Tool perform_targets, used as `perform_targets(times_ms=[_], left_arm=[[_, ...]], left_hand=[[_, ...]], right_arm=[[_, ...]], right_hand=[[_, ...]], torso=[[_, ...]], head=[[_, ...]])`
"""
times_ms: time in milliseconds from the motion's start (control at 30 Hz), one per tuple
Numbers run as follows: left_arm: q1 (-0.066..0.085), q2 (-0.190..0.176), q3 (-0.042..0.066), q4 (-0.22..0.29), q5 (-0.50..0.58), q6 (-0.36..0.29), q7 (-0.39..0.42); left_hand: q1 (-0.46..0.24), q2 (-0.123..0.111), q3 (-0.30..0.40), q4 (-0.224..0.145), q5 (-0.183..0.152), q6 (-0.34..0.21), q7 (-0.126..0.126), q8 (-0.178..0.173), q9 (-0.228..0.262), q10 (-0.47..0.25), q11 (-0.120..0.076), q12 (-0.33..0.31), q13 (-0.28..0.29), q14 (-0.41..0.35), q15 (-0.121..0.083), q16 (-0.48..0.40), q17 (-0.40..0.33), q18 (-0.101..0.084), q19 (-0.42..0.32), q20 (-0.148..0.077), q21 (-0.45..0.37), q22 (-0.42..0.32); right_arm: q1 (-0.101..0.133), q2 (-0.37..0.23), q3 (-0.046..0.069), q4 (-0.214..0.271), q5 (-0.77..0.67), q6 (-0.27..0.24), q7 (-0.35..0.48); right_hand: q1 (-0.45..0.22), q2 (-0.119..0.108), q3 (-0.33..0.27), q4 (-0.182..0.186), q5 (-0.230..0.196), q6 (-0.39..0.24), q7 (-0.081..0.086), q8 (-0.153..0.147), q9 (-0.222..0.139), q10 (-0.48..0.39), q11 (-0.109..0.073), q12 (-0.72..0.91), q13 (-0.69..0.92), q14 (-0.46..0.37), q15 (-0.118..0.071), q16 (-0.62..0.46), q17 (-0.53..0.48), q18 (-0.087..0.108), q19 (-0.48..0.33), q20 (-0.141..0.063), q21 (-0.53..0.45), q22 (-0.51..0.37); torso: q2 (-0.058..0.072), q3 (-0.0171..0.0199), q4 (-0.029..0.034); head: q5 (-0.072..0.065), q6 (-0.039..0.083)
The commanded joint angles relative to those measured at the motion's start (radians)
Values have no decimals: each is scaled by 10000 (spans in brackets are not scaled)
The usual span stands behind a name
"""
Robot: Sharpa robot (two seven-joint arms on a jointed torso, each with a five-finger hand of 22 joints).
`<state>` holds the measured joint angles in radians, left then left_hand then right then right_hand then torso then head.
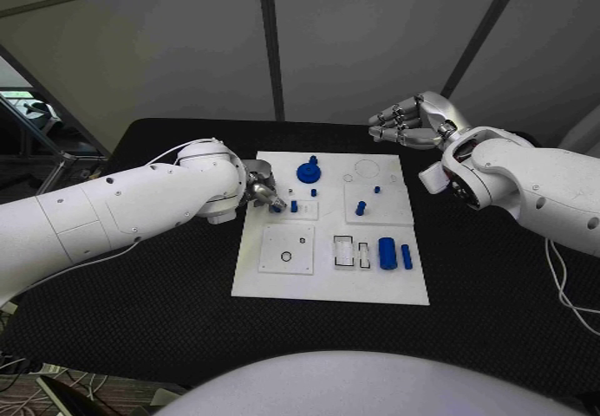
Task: Assemble the parts on the task board
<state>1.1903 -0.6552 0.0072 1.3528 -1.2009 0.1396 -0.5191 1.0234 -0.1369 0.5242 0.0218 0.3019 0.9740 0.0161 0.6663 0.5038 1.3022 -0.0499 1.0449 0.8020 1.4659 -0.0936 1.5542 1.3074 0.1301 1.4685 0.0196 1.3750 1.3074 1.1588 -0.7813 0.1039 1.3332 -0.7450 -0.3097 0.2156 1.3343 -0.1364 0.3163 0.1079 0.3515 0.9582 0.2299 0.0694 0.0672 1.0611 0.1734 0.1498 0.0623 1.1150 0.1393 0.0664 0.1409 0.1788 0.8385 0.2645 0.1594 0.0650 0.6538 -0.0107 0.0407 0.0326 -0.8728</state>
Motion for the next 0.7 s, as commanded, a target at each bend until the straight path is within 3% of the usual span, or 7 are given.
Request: perform_targets(times_ms=[33, 700], left_arm=[[-59, 39, -42, 19, 117, 380, 23], [-58, 77, -39, -140, 117, 190, 9]], left_hand=[[-100, 7, -75, 33, 24, 70, 25, -38, -15, 22, 23, 70, 9, 1014, -59, 64, 2520, -847, 323, -71, 60, 1196], [-173, 92, -262, 150, 26, 143, 7, -44, -19, 69, 7, 129, 87, 1024, -70, 92, 2551, -856, 342, -82, 97, 1235]], right_arm=[[16, 1, 8, 0, -11, 66, 58], [16, -1, 8, -2, -11, 62, 60]], right_hand=[[30, 78, -52, -8, 69, -53, 37, -32, 5, -91, -5, 69, 3, -63, -16, -15, -17, 70, 86, 6, -43, -1], [30, 78, -52, -8, 69, -53, 37, -32, 5, -91, -5, 69, 3, -63, -16, -15, -17, 70, 86, 6, -43, -1]], torso=[[0, 1, 3], [2, -4, -3]], head=[[5, 2], [-23, 2]])
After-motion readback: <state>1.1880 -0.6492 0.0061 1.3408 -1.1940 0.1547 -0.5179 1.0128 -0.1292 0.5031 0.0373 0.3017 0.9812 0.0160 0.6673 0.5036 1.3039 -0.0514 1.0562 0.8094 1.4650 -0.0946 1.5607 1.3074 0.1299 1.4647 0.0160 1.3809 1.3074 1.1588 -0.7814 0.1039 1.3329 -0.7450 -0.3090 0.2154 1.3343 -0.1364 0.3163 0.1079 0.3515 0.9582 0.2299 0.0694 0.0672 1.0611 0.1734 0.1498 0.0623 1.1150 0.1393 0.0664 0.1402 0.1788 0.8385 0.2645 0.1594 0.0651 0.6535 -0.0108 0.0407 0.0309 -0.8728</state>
